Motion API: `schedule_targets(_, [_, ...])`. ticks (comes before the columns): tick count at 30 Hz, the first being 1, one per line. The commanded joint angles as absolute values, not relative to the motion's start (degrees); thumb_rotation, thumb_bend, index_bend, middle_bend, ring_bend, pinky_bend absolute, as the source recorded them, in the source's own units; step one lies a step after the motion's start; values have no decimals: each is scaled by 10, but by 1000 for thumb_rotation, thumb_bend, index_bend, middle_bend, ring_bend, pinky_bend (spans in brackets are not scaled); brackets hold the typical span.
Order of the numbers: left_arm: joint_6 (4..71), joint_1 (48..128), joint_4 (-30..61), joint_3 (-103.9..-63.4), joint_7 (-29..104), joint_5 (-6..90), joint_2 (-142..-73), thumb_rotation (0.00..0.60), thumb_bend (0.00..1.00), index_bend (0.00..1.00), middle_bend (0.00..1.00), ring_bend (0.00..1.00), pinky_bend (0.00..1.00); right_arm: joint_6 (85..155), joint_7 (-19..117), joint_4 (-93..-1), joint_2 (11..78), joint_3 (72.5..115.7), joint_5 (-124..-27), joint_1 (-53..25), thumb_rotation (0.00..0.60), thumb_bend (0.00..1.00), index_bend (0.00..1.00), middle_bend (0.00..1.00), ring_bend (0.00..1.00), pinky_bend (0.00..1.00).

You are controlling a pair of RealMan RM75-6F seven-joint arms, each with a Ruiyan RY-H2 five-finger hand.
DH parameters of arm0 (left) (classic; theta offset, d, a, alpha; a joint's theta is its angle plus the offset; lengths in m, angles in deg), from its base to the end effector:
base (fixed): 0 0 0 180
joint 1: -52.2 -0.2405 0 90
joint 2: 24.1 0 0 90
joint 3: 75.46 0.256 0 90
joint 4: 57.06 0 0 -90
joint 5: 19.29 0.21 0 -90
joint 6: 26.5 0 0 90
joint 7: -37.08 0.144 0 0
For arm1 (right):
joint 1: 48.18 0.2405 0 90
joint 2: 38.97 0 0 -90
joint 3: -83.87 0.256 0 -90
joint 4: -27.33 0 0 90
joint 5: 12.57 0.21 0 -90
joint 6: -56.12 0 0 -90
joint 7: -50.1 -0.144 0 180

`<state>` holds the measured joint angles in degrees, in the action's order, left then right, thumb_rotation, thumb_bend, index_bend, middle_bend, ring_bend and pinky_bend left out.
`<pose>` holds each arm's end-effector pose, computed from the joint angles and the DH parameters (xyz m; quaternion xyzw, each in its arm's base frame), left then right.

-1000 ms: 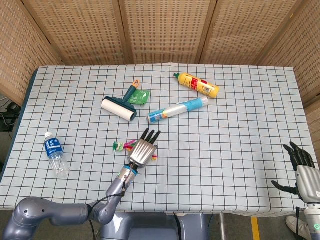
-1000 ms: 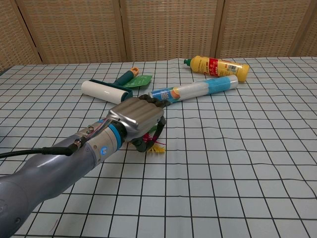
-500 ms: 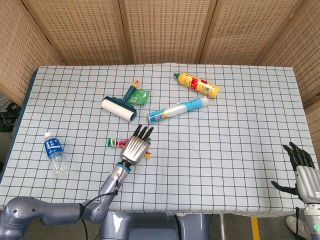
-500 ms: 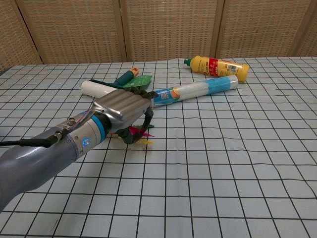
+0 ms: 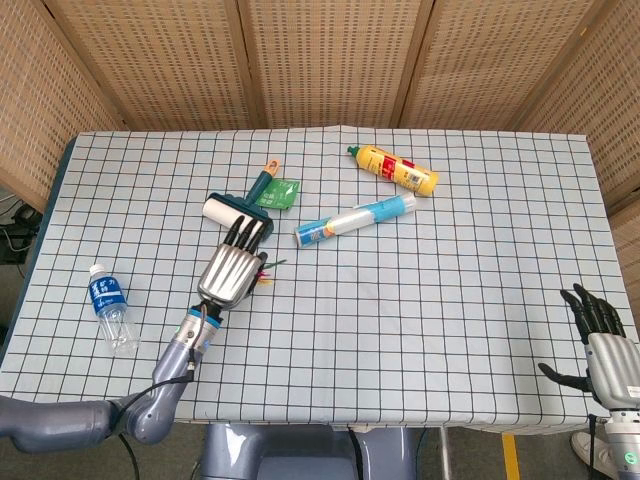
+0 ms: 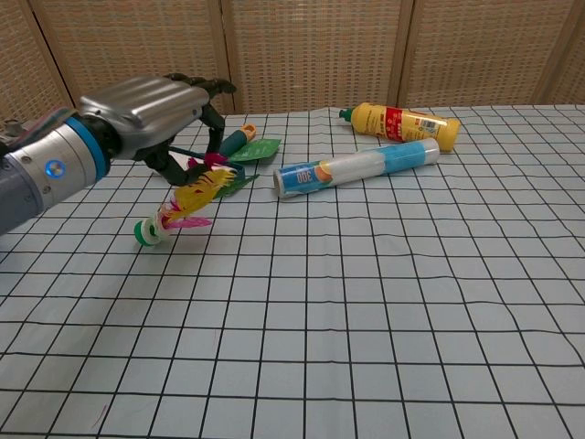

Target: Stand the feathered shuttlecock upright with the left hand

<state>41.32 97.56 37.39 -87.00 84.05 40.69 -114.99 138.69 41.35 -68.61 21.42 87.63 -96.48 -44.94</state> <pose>-0.0908 0.3295 -0.0044 -0.7548 -0.2353 -0.3632 0.4929 -0.3140 -0.1747 0.1722 0.5509 -0.4543 0.4122 0.5659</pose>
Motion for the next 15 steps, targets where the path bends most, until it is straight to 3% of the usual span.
schedule_targets(1, [434,953,403,-867,813,428,-1105,600,557,650,0,0,0,1389,417,-688,215,875,-968,-450,600,80,42,0,0,29])
schedule_targets(15, [438,926,407,-858,748,460,-1044,600,557,656,0,0,0,1391,426,-691,216,872,-972,-450,600,79,42,0,0,28])
